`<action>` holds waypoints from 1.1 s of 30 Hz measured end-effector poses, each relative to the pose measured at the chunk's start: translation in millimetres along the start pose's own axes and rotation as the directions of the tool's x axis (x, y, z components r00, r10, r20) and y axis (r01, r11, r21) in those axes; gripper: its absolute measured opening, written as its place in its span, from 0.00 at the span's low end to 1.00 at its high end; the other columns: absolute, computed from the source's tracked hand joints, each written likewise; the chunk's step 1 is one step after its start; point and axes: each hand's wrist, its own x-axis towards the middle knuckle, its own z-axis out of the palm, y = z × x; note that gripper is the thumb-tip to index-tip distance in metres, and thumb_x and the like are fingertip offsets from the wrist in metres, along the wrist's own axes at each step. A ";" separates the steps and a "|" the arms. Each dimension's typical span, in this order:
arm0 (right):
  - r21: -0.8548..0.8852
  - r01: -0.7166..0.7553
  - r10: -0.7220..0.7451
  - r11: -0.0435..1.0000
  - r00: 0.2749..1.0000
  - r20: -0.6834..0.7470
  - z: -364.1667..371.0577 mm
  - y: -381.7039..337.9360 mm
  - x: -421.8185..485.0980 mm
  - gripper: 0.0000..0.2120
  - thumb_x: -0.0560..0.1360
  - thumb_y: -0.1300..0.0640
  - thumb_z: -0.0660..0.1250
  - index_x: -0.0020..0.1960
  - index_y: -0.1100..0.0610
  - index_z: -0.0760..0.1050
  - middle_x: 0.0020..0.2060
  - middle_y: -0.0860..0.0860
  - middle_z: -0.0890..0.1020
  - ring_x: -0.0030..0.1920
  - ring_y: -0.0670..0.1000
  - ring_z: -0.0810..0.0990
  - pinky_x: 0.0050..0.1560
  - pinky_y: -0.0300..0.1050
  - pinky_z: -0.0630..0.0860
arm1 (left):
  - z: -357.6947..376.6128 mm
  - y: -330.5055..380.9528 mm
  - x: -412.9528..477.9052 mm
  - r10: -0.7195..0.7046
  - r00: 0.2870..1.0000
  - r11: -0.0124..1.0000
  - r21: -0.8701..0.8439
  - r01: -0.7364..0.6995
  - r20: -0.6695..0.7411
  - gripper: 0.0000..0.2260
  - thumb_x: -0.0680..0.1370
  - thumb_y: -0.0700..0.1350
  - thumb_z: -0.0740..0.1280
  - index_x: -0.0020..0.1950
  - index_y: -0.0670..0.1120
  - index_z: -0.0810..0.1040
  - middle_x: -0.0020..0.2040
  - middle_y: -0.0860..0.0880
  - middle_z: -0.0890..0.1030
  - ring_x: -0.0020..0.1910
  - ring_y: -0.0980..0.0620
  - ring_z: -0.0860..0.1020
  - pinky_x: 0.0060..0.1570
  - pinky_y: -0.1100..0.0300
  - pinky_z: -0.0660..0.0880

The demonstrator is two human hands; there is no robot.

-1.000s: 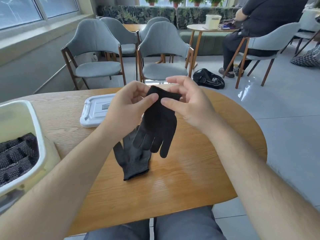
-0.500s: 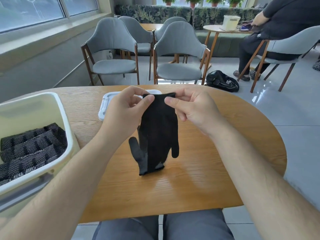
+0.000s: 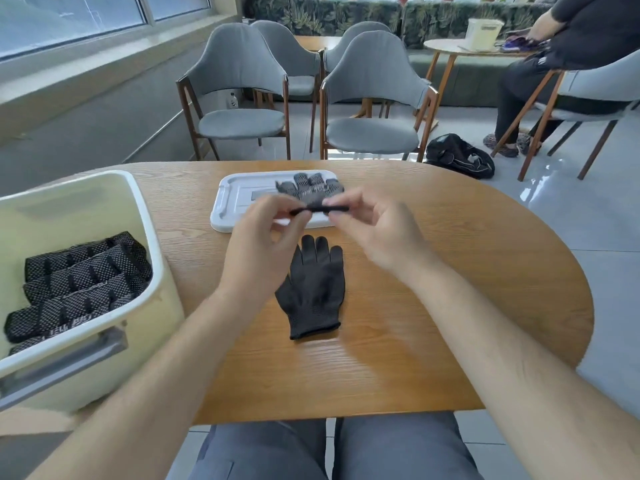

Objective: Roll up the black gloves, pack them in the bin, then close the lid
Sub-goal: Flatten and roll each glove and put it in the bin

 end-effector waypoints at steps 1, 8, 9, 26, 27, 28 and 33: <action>0.000 -0.010 0.010 1.000 0.999 0.032 6.8 12.6 -11.9 0.07 0.77 0.61 0.74 0.54 0.53 0.83 0.53 0.46 0.87 0.55 0.45 0.85 0.61 0.50 0.81 | 0.0 -12.7 -16.0 -0.007 0.999 1.000 0.021 0.007 0.034 0.03 0.79 0.45 0.72 0.52 0.48 0.81 0.48 0.58 0.82 0.48 0.59 0.80 0.49 0.68 0.76; -0.226 0.111 -0.083 0.968 0.988 0.129 36.9 63.3 -74.8 0.07 0.73 0.62 0.76 0.49 0.54 0.84 0.53 0.44 0.85 0.56 0.42 0.83 0.59 0.44 0.79 | -5.1 -60.8 -88.2 0.065 0.973 0.989 0.118 -0.093 0.222 0.04 0.75 0.40 0.76 0.47 0.44 0.82 0.52 0.54 0.82 0.53 0.61 0.79 0.54 0.67 0.75; -0.256 0.139 -0.108 0.957 0.985 0.133 37.5 63.0 -78.1 0.06 0.73 0.62 0.77 0.49 0.54 0.84 0.54 0.44 0.85 0.57 0.41 0.82 0.60 0.41 0.78 | -6.9 -61.2 -90.7 0.066 0.972 0.989 0.117 -0.094 0.225 0.04 0.75 0.40 0.76 0.46 0.44 0.82 0.53 0.54 0.82 0.54 0.61 0.79 0.54 0.68 0.75; -0.420 0.242 -0.132 0.875 0.952 0.275 33.9 57.2 -101.0 0.11 0.73 0.54 0.74 0.55 0.50 0.81 0.64 0.40 0.79 0.65 0.41 0.77 0.65 0.42 0.74 | -15.0 -78.2 -96.5 0.166 0.901 0.914 0.281 -0.293 0.400 0.12 0.76 0.57 0.69 0.51 0.51 0.84 0.56 0.61 0.82 0.57 0.54 0.75 0.58 0.50 0.75; -0.410 0.238 -0.116 0.881 0.947 0.301 33.0 55.3 -101.2 0.16 0.73 0.55 0.74 0.60 0.50 0.80 0.65 0.41 0.78 0.66 0.40 0.76 0.67 0.39 0.72 | -14.3 -78.2 -95.0 0.178 0.901 0.902 0.300 -0.310 0.395 0.11 0.77 0.56 0.69 0.51 0.51 0.84 0.55 0.60 0.83 0.56 0.54 0.75 0.55 0.48 0.76; -0.396 0.217 -0.092 0.892 0.946 0.311 32.4 53.4 -100.5 0.21 0.73 0.57 0.73 0.64 0.49 0.78 0.65 0.41 0.78 0.67 0.40 0.75 0.68 0.36 0.70 | -13.0 -75.5 -92.7 0.181 0.905 0.897 0.312 -0.312 0.384 0.11 0.77 0.55 0.68 0.50 0.50 0.84 0.52 0.60 0.83 0.54 0.54 0.75 0.53 0.47 0.76; -0.342 0.093 -0.069 0.935 0.994 0.082 33.8 39.4 -82.8 0.17 0.78 0.60 0.71 0.64 0.48 0.75 0.53 0.43 0.82 0.54 0.39 0.78 0.54 0.32 0.73 | -5.0 -45.8 -64.6 0.024 0.985 0.995 0.096 -0.041 0.172 0.05 0.77 0.48 0.71 0.50 0.50 0.80 0.42 0.61 0.80 0.44 0.58 0.77 0.49 0.61 0.74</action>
